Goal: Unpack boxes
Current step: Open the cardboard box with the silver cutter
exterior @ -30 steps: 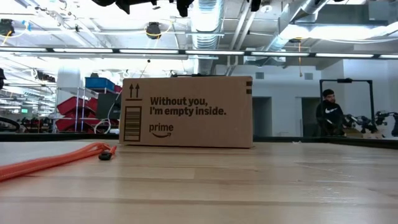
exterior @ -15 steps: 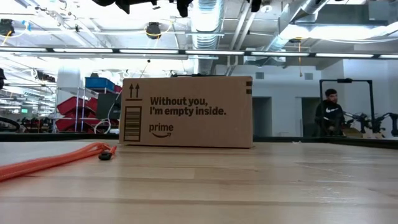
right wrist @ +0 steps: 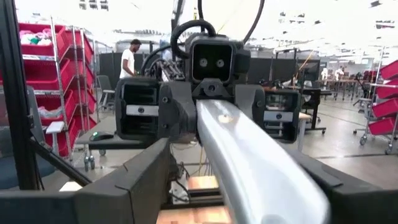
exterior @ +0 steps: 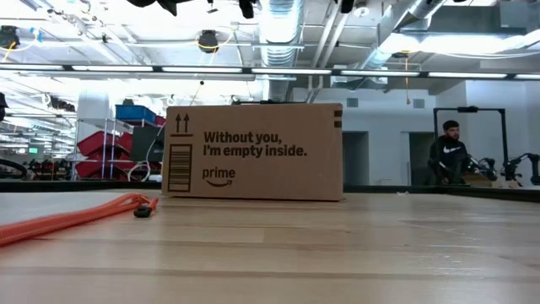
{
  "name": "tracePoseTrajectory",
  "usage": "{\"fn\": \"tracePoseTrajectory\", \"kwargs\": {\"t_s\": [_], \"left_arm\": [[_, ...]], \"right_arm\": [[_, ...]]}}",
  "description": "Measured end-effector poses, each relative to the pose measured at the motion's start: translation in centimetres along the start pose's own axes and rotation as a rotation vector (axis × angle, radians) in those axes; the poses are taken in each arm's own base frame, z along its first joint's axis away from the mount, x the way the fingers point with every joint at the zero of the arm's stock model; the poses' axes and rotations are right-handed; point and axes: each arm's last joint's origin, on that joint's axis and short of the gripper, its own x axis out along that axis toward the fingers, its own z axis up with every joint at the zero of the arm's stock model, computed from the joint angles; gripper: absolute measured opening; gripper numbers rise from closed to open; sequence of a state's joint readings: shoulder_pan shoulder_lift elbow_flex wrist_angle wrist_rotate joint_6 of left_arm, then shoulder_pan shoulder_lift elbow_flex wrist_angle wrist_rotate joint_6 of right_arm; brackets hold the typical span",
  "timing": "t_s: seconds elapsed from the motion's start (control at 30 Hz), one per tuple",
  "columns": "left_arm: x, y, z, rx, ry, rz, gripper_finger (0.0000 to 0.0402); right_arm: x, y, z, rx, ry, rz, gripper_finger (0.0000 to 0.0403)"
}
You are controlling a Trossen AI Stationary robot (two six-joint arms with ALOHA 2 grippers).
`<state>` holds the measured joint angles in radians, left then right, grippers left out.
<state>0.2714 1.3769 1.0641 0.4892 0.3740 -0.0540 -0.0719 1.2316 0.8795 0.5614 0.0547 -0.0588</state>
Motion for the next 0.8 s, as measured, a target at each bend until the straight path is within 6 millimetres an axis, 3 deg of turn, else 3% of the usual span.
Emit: {"fn": "tracePoseTrajectory", "kwargs": {"t_s": [0.8], "left_arm": [[0.24, -0.8, 0.36, 0.003, -0.036, -0.049, 0.0128]], "right_arm": [[0.42, 0.51, -0.28, 0.01, -0.025, 0.021, 0.0221]]}}
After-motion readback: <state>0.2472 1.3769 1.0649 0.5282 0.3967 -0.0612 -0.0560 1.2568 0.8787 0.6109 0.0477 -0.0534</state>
